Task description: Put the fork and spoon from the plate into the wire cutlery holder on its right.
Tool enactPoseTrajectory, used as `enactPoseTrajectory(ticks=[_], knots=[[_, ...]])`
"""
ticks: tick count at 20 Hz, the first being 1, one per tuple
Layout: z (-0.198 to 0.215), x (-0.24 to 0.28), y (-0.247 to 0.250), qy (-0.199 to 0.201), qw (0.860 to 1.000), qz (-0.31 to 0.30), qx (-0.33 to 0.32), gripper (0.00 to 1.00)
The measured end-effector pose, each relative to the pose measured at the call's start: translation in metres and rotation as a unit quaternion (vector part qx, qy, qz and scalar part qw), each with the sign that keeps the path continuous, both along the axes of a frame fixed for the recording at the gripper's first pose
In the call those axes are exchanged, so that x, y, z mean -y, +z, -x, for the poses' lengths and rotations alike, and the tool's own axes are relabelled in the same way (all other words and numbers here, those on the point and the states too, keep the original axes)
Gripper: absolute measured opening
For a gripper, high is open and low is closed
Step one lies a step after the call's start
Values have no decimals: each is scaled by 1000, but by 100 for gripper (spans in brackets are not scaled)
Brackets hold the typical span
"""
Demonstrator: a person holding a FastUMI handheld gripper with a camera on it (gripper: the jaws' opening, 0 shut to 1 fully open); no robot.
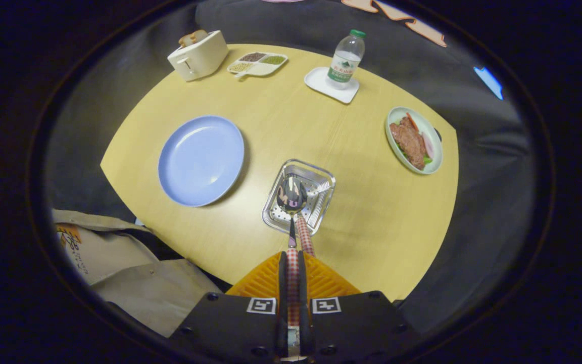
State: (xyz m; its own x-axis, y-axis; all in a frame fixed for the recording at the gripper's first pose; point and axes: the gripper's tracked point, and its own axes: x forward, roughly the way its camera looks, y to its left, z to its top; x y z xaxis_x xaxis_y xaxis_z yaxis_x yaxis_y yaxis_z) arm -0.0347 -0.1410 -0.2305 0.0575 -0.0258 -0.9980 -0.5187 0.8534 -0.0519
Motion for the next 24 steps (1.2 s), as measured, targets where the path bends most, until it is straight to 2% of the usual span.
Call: enactPoseTrajectory(ticks=[8, 14, 19, 22, 24], knots=[[-6, -7, -14, 0, 1000, 8, -28, 12], [-17, -12, -13, -16, 1000, 1, -8, 19], [-25, -29, -6, -36, 998, -38, 26, 99], [-38, -44, 9, -58, 992, -67, 89, 98], [-50, -62, 25, -69, 981, -103, 151, 98]])
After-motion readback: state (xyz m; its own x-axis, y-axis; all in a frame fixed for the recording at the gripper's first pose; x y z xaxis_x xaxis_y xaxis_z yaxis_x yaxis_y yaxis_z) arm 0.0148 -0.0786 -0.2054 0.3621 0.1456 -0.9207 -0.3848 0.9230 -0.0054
